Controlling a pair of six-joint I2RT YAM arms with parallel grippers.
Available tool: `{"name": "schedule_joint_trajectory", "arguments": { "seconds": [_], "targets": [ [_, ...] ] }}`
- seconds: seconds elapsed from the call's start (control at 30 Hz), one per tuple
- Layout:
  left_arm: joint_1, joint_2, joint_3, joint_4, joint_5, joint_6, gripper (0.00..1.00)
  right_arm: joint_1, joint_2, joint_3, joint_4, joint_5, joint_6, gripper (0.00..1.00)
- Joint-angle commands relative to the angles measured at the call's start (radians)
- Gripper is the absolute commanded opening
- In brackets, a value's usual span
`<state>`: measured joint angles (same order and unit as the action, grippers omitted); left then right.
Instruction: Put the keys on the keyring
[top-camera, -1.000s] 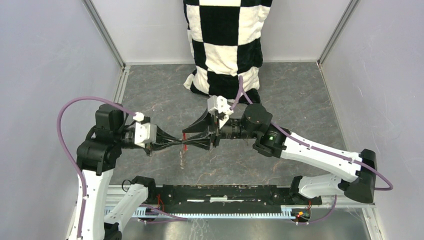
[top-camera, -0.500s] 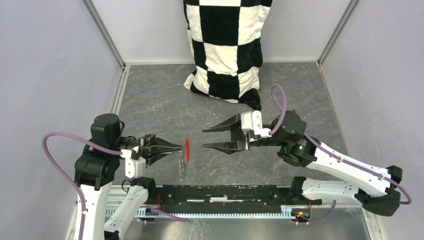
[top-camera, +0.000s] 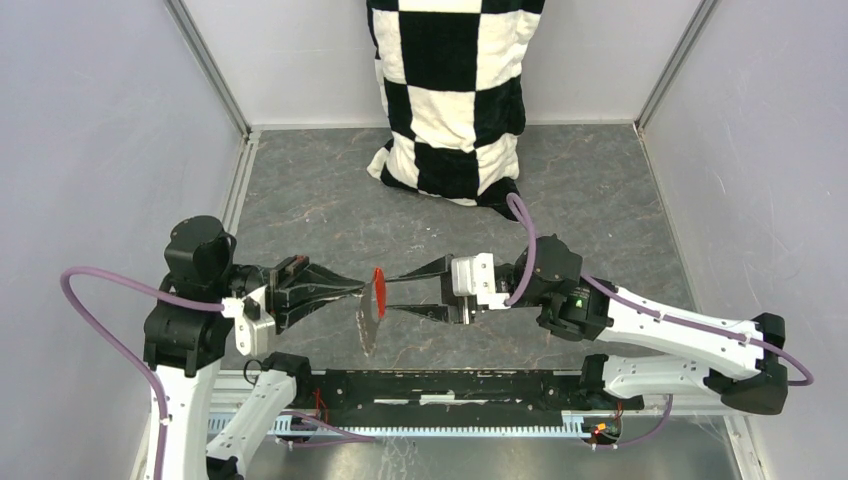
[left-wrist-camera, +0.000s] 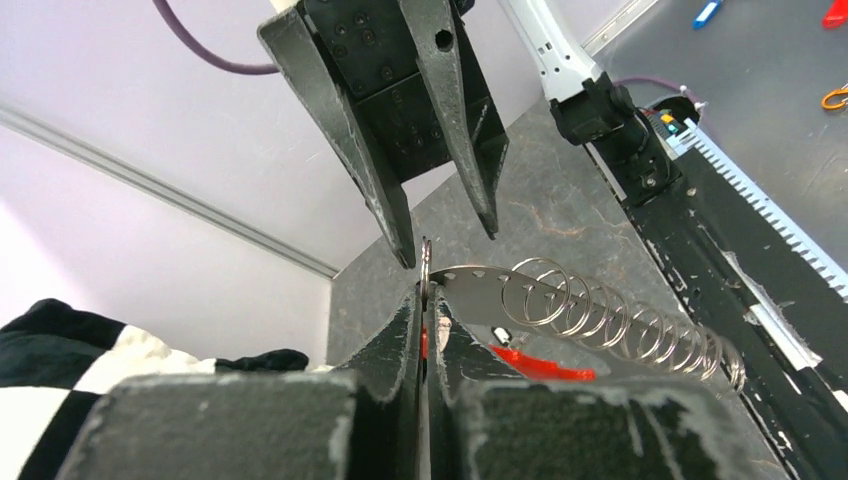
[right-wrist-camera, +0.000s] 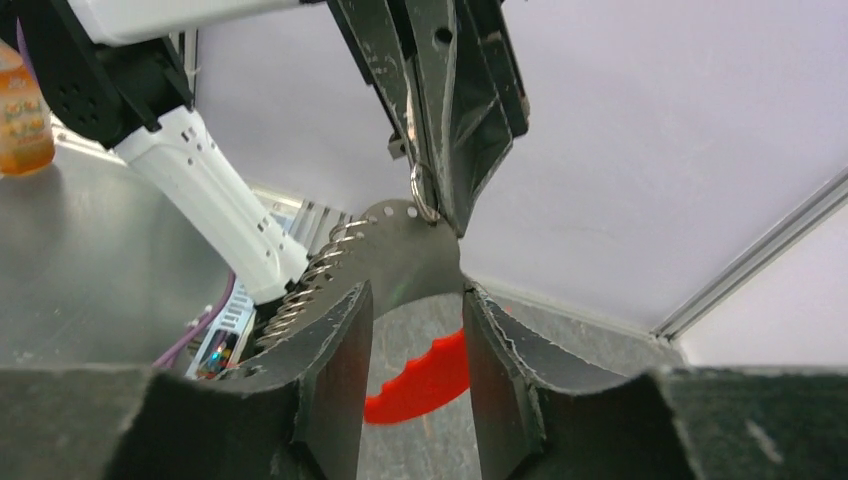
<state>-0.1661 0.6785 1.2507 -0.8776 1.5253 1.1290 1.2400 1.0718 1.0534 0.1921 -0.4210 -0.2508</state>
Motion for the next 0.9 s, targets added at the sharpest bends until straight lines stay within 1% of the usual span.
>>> {"name": "schedule_joint_trajectory", "arguments": {
  "seconds": [0.0,0.13,0.4,0.57,0.67,0.7,0.73,0.8,0.87],
  "targets": [
    [-0.003,0.043,0.045,0.054,0.109,-0.125,0.02,0.008,-0.003,-0.012,0.171,0.027,0.022,0.42],
    [-0.004,0.063,0.061,0.052,0.110,-0.167,0.02,0.022,0.032,-0.003,0.226,0.025,0.041,0.41],
    [-0.009,0.063,0.065,0.053,0.110,-0.178,0.02,0.024,0.069,0.017,0.262,0.037,0.054,0.39],
    [-0.009,0.055,0.053,0.053,0.110,-0.171,0.02,0.024,0.074,0.025,0.285,0.055,0.064,0.32],
    [-0.009,0.038,0.031,0.058,0.104,-0.138,0.02,0.024,0.071,0.029,0.279,0.054,0.064,0.28],
    [-0.010,0.029,0.021,0.058,0.095,-0.119,0.02,0.024,0.069,0.030,0.269,0.051,0.060,0.28],
    [-0.009,0.020,0.009,0.060,0.083,-0.097,0.02,0.024,0.065,0.033,0.244,0.048,0.053,0.31],
    [-0.010,0.003,-0.016,0.061,0.045,-0.034,0.02,0.024,0.052,0.048,0.162,0.043,0.022,0.39],
    [-0.009,-0.012,-0.039,0.059,-0.005,0.048,0.02,0.024,0.034,0.065,0.071,0.049,-0.018,0.45]
  ]
}}
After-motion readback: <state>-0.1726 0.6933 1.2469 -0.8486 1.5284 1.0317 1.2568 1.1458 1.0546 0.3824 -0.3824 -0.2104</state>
